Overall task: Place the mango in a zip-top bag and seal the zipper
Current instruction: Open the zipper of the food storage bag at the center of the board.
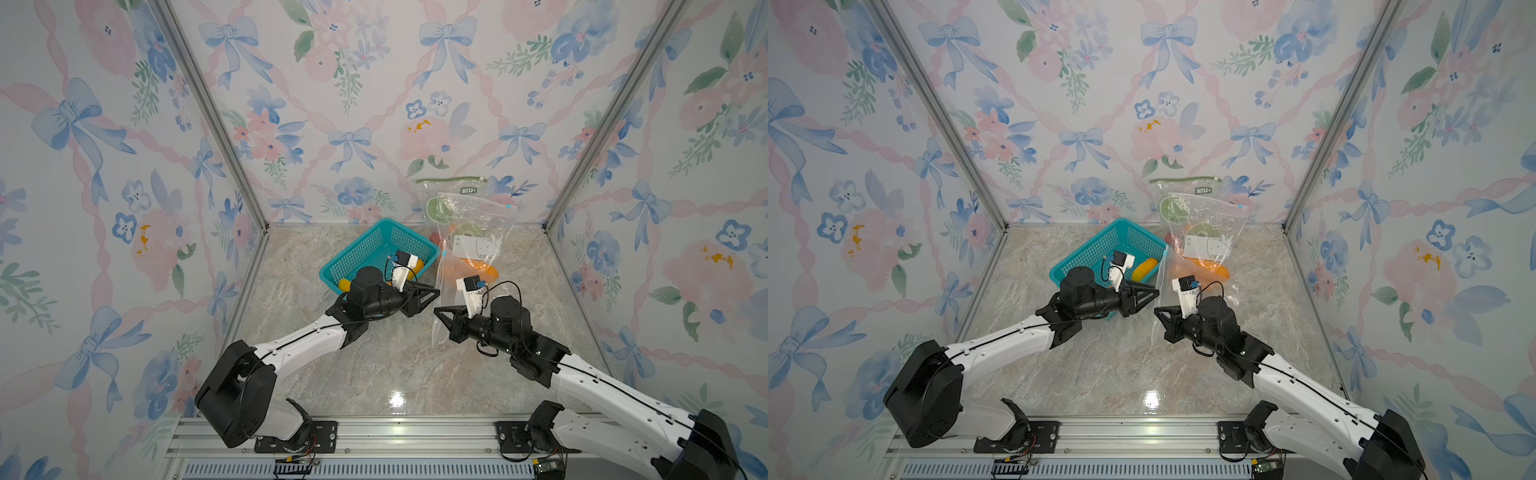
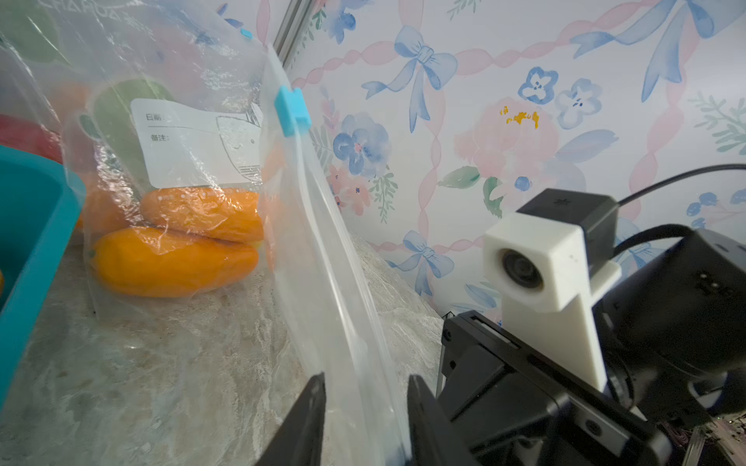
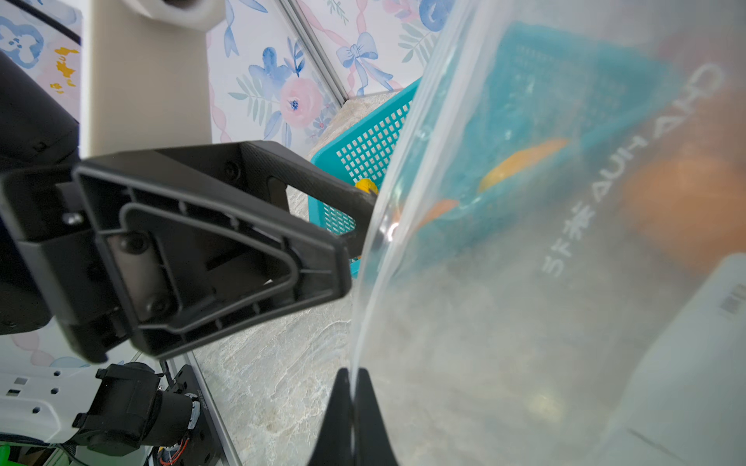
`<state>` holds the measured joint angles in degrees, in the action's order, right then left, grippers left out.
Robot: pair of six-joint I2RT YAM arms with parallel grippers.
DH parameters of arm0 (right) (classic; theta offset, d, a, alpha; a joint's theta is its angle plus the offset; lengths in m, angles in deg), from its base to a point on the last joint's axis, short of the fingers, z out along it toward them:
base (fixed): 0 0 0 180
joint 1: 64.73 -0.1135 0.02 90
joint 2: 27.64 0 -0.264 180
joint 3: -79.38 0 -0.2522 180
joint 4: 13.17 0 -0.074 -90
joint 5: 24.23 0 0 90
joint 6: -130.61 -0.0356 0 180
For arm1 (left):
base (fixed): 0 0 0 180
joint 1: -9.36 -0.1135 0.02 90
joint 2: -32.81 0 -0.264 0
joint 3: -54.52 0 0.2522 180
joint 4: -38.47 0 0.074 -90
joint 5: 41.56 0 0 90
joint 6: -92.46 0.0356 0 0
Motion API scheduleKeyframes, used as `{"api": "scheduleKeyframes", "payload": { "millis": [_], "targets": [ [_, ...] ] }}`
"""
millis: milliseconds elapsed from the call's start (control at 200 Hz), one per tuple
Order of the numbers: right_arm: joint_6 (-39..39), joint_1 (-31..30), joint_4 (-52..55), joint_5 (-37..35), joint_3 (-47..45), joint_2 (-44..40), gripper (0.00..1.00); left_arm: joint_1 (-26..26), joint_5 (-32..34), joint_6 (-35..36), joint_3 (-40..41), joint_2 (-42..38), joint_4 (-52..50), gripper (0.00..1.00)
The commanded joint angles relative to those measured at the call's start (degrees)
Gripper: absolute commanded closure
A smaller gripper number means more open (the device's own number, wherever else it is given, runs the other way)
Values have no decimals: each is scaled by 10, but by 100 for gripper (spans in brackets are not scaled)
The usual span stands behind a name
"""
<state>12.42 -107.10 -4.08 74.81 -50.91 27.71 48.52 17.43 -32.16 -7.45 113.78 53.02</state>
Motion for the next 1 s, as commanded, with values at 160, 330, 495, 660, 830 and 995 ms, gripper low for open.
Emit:
{"api": "scheduleKeyframes", "payload": {
  "millis": [160, 330, 495, 660, 830, 995],
  "targets": [
    [12, -1, -5, 3, 12, 5, 100, -4, -11, -6, -11, 21, 9, 86],
    [16, 0, 5, -3, 17, 11, 100, -2, -21, -9, -13, 31, 9, 87],
    [16, 1, 17, -16, 19, 13, 100, 1, -26, -11, -10, 35, 9, 100],
    [10, 0, 61, -37, 32, 11, 100, 2, 15, -5, 0, 39, 9, 100],
    [-20, 1, 170, -120, 66, 8, 100, 1, 118, 4, 21, 43, 9, 100],
    [-66, 1, 351, -252, 143, 51, 100, 3, 143, 0, 24, 53, 9, 100]
  ]
}}
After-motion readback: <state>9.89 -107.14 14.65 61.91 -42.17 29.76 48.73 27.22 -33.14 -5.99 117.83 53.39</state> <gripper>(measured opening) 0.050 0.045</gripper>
